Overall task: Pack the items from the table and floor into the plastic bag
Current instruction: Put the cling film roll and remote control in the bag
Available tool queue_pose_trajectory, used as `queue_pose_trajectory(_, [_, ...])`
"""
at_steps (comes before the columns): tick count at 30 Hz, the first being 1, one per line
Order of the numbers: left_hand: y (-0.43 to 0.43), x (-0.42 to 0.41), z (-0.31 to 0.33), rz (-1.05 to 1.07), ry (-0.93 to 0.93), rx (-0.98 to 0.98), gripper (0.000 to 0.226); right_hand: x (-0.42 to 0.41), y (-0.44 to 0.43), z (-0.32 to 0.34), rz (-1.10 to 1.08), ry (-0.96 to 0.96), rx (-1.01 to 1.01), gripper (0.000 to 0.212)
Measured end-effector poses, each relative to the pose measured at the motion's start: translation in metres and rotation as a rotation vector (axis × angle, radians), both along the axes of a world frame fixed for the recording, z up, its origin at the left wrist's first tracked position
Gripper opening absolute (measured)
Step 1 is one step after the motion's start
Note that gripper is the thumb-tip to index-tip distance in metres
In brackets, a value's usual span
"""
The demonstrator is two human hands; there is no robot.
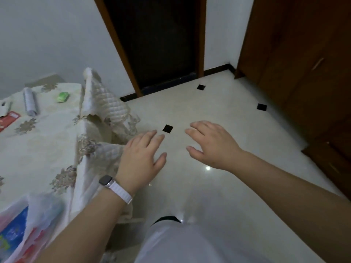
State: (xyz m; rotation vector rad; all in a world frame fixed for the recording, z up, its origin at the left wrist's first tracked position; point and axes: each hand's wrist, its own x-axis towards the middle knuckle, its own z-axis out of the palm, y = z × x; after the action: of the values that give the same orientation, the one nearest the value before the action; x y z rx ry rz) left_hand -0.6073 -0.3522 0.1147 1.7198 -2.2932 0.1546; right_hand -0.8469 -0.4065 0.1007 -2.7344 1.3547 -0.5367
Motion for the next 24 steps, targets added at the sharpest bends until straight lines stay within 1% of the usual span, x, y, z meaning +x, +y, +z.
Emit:
queue_pose_trajectory(5, [-0.063,-0.029,-0.012,-0.076,0.008,0.013,0.048,-0.033,-0.028,-0.004,-0.085,0.020,-0.010,0.050])
queue_pose_trajectory(10, [-0.137,-0.038,-0.031,-0.126,0.028,0.009,0.048,-0.042,-0.096,-0.013,-0.130,0.119,0.019,0.052])
queue_pose_trajectory(14, [-0.211,-0.024,-0.041,-0.131,0.045,-0.014,0.047,-0.027,-0.170,-0.016,-0.135,0.152,0.046,0.052])
queue_pose_trajectory(19, [-0.303,-0.001,-0.042,-0.086,0.013,0.001,0.046,-0.004,-0.261,0.000,-0.112,0.183,0.006,0.050])
queue_pose_trajectory(24, [-0.380,0.020,-0.032,-0.051,0.018,0.003,0.047,0.028,-0.340,0.008,-0.087,0.148,-0.025,0.047])
